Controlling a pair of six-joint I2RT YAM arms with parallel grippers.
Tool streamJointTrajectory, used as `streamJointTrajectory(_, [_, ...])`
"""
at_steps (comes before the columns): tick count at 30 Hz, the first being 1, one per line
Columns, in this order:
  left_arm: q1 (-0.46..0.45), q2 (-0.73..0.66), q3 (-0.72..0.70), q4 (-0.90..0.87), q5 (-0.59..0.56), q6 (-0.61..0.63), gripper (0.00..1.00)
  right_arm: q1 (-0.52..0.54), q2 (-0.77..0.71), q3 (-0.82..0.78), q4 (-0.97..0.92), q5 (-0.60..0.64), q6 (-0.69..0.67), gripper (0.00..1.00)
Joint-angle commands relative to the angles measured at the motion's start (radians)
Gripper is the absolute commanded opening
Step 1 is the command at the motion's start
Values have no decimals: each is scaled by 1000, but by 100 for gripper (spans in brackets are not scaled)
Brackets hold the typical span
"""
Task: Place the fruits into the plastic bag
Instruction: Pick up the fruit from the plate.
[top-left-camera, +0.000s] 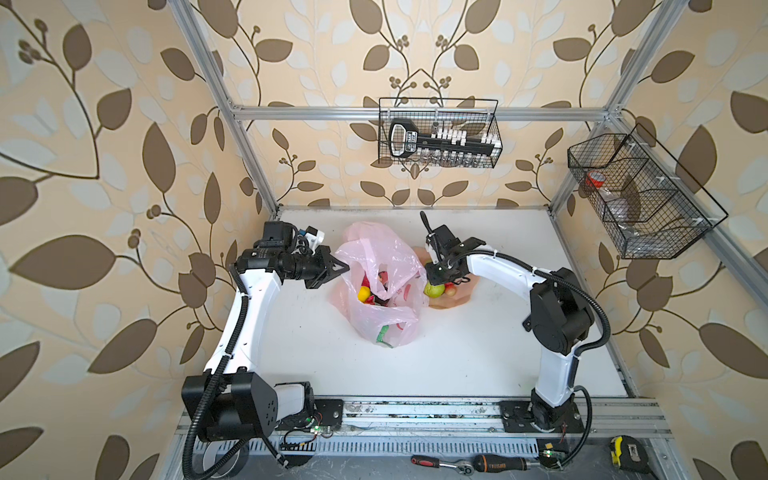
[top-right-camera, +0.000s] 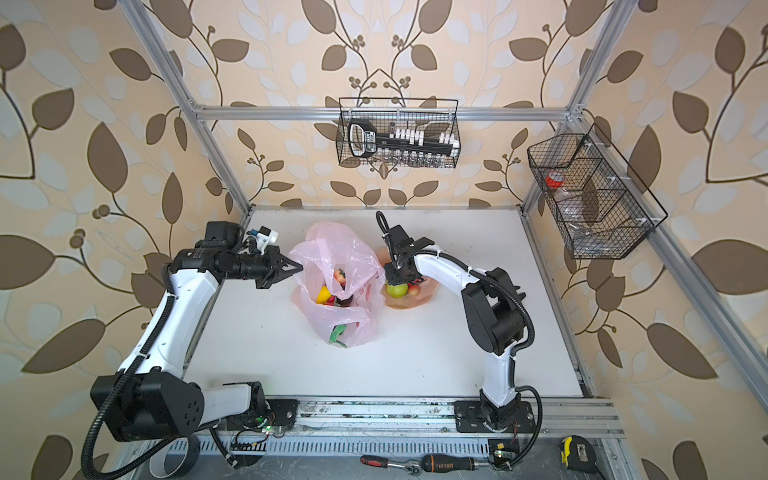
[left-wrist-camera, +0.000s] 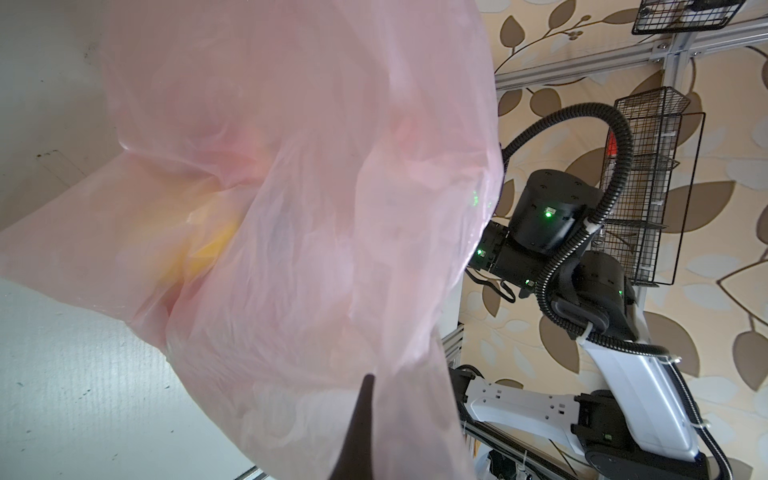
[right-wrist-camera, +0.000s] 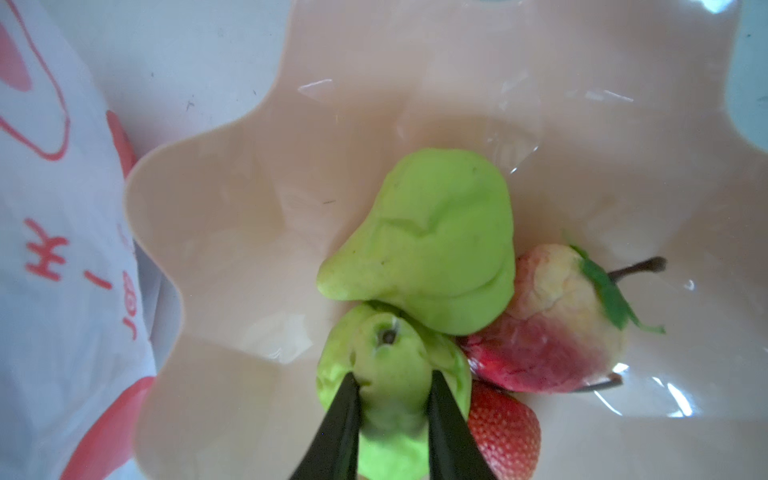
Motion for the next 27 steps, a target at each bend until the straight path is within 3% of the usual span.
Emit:
streamJointTrajectory(1, [-8,-6,27,10,31,9,0,-10,-105,-36,-7,-18,26,14])
streamJointTrajectory(3, [-9,-3,27,15,37,3,0,-23,-155,-50,-9,-24,46,9])
streamJointTrajectory(14, [-11,14,44,27,42,-6,0,-117,-357,-95,-31,-45,115,6])
streamJointTrajectory(19, [-13,17,46,28,43,-6,0,-153,-451,-109,16,-156,165,6])
streamJointTrajectory(23, [-14,19,46,27,45,-6,0,-126,-478,-114,94,-276,242,5])
streamJointTrajectory(27, [-14,20,49,28,46,-6,0,-14,-451,-89,177,-334,309,5])
